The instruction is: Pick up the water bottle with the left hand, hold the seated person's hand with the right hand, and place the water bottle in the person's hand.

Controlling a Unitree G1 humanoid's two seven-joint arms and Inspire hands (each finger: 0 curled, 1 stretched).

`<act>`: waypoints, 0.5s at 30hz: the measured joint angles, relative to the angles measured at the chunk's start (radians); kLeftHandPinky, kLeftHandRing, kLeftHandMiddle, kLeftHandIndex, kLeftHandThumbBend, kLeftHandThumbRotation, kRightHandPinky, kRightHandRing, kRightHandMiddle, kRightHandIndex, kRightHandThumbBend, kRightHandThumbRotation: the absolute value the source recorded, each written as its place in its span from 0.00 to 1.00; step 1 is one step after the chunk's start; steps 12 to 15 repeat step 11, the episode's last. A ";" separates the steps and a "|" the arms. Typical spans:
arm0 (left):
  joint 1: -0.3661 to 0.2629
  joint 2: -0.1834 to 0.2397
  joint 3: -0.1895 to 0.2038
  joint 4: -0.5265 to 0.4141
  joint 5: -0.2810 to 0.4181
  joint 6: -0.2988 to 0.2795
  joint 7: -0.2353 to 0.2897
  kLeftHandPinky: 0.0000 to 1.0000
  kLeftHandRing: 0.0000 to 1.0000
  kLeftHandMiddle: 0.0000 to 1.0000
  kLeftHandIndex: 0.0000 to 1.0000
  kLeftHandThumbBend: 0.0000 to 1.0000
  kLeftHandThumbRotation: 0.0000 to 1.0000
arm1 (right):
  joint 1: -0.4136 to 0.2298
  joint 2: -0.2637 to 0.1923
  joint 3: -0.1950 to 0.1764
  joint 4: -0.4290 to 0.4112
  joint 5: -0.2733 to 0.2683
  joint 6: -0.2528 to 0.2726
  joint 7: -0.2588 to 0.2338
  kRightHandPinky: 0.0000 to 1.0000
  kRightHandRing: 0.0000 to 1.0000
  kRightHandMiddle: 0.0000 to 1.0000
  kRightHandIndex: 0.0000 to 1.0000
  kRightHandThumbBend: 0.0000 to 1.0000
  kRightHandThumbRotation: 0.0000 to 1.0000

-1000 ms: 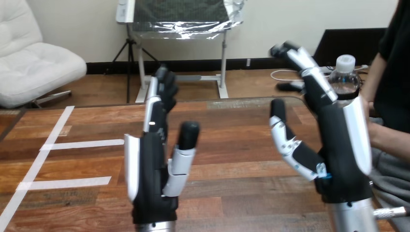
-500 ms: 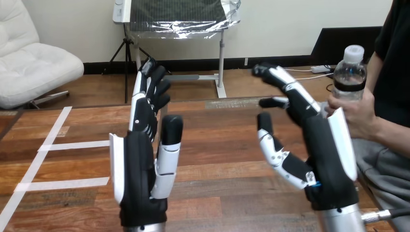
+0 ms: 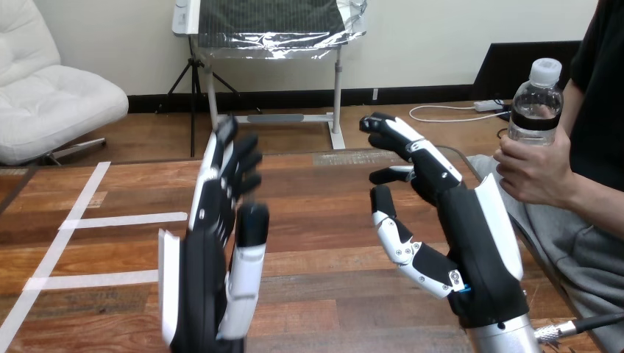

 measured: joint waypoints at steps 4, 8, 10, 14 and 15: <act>0.019 0.007 0.000 0.000 -0.003 0.000 0.002 0.77 0.83 0.86 0.89 0.46 1.00 | 0.008 0.002 0.001 0.002 0.009 -0.004 0.003 0.65 0.84 0.90 0.81 0.13 0.27; 0.026 0.010 0.001 0.000 -0.013 0.000 0.004 0.76 0.82 0.86 0.88 0.46 1.00 | 0.021 0.004 0.002 0.002 0.015 -0.005 0.004 0.65 0.83 0.89 0.81 0.14 0.28; 0.027 0.010 0.001 0.000 -0.020 0.000 0.004 0.76 0.82 0.86 0.88 0.46 1.00 | 0.027 0.004 0.002 0.002 0.015 -0.005 0.004 0.64 0.83 0.89 0.81 0.14 0.28; 0.027 0.010 0.001 0.000 -0.022 0.000 0.004 0.75 0.82 0.86 0.88 0.46 1.00 | 0.031 0.004 0.002 0.002 0.015 -0.005 0.004 0.64 0.82 0.89 0.81 0.14 0.28; 0.027 0.010 0.001 0.000 -0.022 0.000 0.004 0.75 0.82 0.86 0.88 0.46 1.00 | 0.031 0.004 0.002 0.002 0.015 -0.005 0.004 0.64 0.82 0.89 0.81 0.14 0.28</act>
